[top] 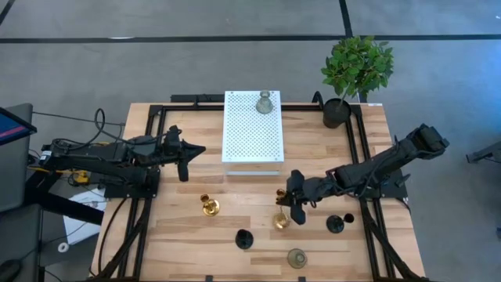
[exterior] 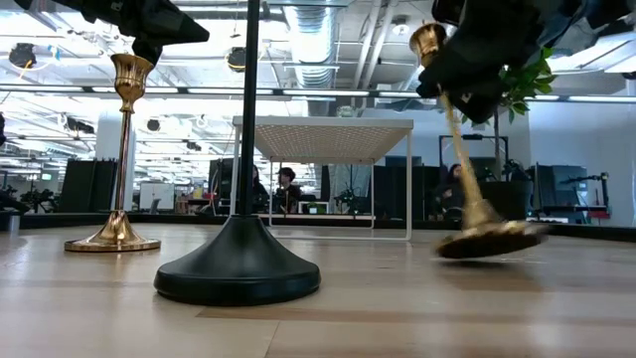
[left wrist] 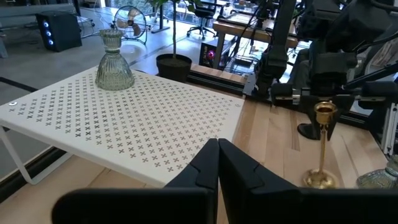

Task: Pick & Place candle stick holders
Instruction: Put the right gold candle holder on the shelf, then put the right black candle holder on the shelf

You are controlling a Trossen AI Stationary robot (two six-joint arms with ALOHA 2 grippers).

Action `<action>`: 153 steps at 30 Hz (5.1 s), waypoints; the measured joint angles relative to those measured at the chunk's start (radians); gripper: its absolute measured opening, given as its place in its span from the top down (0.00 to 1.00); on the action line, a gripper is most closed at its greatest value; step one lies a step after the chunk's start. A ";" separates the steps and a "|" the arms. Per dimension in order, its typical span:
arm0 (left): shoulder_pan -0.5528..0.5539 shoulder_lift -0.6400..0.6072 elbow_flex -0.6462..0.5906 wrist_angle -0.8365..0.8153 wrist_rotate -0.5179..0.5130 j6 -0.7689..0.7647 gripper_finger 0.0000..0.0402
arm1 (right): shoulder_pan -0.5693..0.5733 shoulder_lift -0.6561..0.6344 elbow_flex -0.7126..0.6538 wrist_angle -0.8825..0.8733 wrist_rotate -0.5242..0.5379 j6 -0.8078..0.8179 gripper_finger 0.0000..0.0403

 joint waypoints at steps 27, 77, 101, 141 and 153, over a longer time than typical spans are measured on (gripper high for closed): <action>0.000 0.000 0.000 0.000 0.000 0.000 0.98 | -0.046 -0.001 0.425 -0.394 0.056 -0.262 0.94; 0.000 0.000 0.000 -0.001 0.000 0.000 0.98 | -0.756 0.114 0.659 -0.300 -0.155 -0.550 0.94; 0.000 0.000 -0.001 -0.001 0.000 0.000 0.98 | -0.776 0.163 0.660 -0.360 -0.158 -0.548 0.94; 0.000 0.000 -0.001 -0.001 0.000 0.000 0.98 | -0.722 0.142 0.887 -0.993 -0.161 -0.657 0.42; 0.000 0.000 -0.001 -0.001 0.000 0.000 0.98 | -0.482 0.104 1.064 -1.449 -0.268 -0.578 0.72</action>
